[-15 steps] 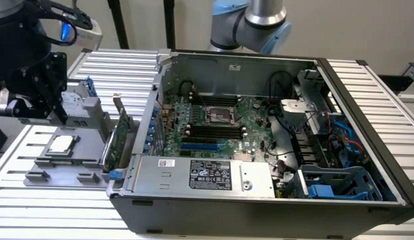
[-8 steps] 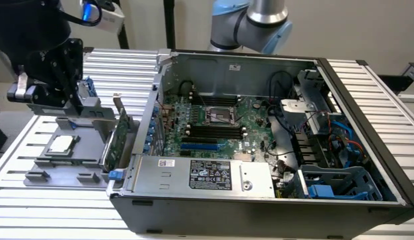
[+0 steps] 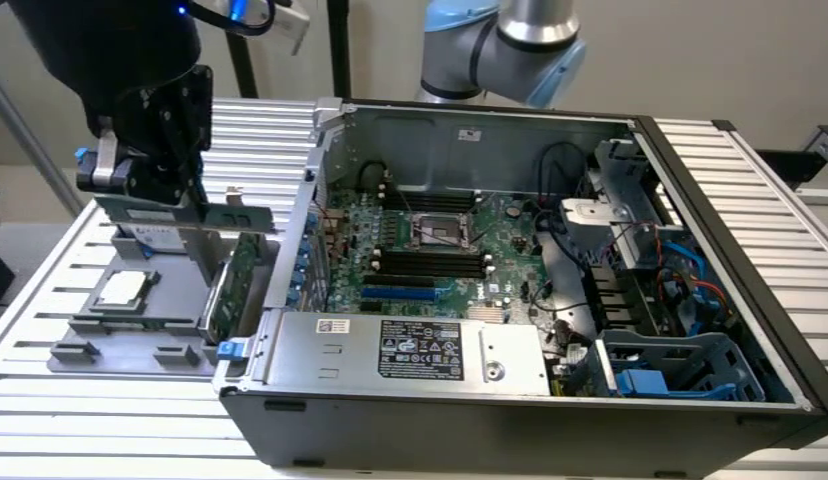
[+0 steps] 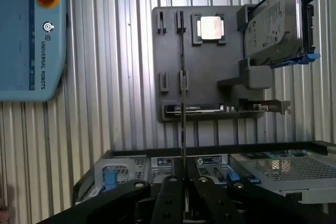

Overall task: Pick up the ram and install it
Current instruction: 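Pick up the ram and move it above insertion slot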

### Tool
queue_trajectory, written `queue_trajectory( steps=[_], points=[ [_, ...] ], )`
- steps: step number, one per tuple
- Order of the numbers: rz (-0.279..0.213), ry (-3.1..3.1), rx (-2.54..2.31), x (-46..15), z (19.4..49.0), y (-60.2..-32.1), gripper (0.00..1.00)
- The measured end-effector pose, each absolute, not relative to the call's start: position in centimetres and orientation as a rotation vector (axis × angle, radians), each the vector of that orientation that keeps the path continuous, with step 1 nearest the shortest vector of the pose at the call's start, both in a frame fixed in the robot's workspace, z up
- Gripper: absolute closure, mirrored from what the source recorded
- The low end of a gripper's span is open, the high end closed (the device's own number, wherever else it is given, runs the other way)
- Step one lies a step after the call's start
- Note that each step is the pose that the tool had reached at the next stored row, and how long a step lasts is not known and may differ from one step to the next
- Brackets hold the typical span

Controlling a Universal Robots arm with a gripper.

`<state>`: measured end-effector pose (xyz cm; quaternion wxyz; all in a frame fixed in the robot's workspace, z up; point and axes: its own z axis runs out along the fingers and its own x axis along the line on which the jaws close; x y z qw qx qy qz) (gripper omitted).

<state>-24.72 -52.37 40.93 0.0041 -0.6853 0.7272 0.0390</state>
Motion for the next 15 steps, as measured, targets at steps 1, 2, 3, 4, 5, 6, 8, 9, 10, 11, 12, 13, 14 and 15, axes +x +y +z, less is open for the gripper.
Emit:
queue_trajectory(
  steps=[1,2,3,4,5,6,8,9,10,11,12,13,14,15],
  points=[
    [0.123,2.278,-2.147,-24.3,40.9,-52.4,1.00],
    [0.124,2.278,-2.147,-23.8,41.0,-52.4,1.00],
    [0.125,2.277,-2.146,-23.3,41.0,-52.4,1.00],
    [0.126,2.277,-2.146,-22.9,41.0,-52.4,1.00],
    [0.127,2.276,-2.145,-22.4,41.0,-52.4,1.00],
    [0.128,2.276,-2.145,-22.0,41.0,-52.4,1.00],
    [0.130,2.275,-2.144,-21.1,41.0,-52.4,1.00],
    [0.131,2.274,-2.144,-20.6,41.0,-52.3,1.00],
    [0.131,2.274,-2.144,-20.2,41.0,-52.3,1.00],
    [0.132,2.274,-2.143,-19.7,41.0,-52.3,1.00],
    [0.132,2.273,-2.143,-19.3,41.0,-52.3,1.00],
    [0.133,2.273,-2.143,-18.8,41.0,-52.2,1.00],
    [0.133,2.273,-2.143,-18.4,41.0,-52.2,1.00],
    [0.134,2.273,-2.143,-17.9,41.0,-52.2,1.00]
  ],
)
